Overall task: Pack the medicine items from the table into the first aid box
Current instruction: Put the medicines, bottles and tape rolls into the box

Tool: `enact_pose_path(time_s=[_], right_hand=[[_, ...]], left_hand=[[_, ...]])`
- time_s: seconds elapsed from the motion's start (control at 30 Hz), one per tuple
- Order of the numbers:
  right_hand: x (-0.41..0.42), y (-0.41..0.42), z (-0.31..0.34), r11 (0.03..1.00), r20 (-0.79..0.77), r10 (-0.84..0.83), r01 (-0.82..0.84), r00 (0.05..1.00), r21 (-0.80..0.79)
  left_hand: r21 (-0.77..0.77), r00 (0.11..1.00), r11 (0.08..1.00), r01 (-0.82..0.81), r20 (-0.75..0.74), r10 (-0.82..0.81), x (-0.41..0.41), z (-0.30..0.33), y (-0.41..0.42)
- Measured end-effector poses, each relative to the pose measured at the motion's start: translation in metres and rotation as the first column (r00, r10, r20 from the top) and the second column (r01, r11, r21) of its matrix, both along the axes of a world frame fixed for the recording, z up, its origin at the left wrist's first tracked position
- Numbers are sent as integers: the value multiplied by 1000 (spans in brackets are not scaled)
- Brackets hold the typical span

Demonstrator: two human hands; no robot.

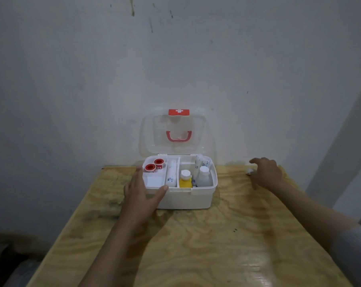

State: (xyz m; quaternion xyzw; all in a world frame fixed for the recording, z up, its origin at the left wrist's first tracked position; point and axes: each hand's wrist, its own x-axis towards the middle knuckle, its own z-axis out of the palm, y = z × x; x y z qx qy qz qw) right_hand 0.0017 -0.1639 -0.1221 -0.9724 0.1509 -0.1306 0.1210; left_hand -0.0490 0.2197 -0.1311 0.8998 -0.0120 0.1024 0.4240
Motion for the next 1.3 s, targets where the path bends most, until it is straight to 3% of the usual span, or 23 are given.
enact_pose_path(time_s=[0.2,0.33,0.5,0.7,0.8,0.97,1.2,1.3], right_hand=[[6,-9,-22,994,3,-68,67,998,86],[8,-9,-21,977,33,-22,14,999,210],[-9,32,14,874,319,77,-218,945,434],[-32,108,88,730,445,425,-589,788,346],[-34,146,108,697,374,574,-674,728,244],[-23,198,105,643,107,752,-759,651,101],[-15,230,83,676,-11,732,-724,681,137],[-15,231,85,670,52,727,-723,685,169]], left_hand=[[5,1000,1000,-13,9,13,2,-3,2],[4,1000,1000,-18,-2,18,2,-4,-1],[2,1000,1000,-20,1,20,1,-7,-2],[-7,1000,1000,-18,-9,18,5,-3,-6],[-36,1000,999,-4,-11,4,5,-2,-11],[-88,1000,996,-6,-20,4,1,-5,-16],[-99,1000,995,-18,8,19,-6,-2,-14],[-72,999,997,-34,25,35,-7,0,-4]])
